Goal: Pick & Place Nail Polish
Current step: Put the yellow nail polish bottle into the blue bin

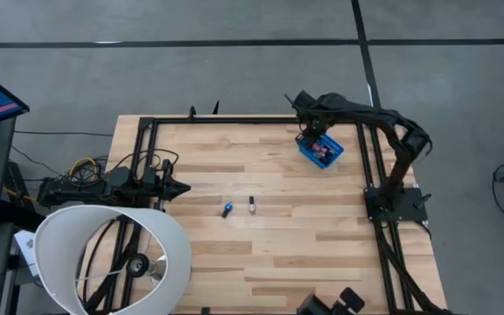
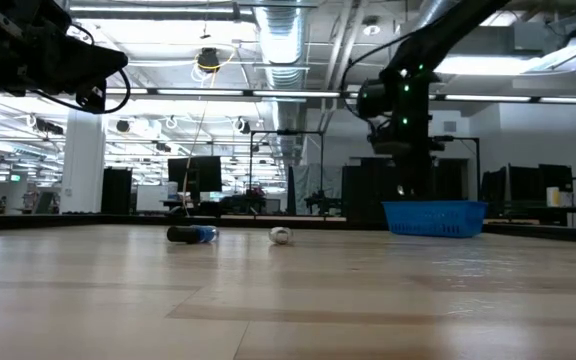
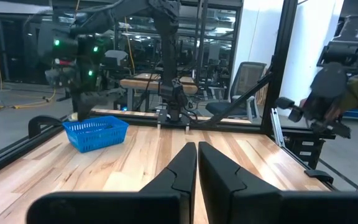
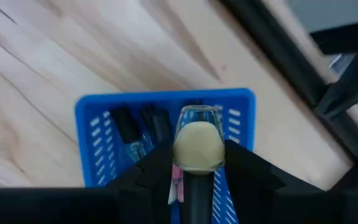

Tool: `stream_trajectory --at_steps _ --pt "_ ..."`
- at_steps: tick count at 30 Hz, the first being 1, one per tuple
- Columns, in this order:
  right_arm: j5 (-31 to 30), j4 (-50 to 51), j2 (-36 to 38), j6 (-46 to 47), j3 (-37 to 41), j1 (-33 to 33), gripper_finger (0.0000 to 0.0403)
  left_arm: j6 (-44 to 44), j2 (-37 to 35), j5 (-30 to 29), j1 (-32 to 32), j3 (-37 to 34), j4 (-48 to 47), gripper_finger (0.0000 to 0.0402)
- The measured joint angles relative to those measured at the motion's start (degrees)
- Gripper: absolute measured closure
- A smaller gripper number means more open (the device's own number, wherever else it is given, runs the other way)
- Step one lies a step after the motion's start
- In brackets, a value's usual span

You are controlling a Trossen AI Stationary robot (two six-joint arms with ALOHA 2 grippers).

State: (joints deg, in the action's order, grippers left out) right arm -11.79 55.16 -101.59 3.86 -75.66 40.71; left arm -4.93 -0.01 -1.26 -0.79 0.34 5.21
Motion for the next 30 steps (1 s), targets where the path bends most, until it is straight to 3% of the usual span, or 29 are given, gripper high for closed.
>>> stream_trajectory --at_steps 12,30 --pt "-0.17 3.08 -0.84 -1.10 2.70 1.90 0.0280 0.00 0.00 -0.02 -0.01 0.00 0.00 0.0390" --pt "-0.24 -4.94 -0.84 -2.51 6.51 1.88 0.0265 0.00 0.00 -0.01 -0.01 0.00 0.00 0.0390"
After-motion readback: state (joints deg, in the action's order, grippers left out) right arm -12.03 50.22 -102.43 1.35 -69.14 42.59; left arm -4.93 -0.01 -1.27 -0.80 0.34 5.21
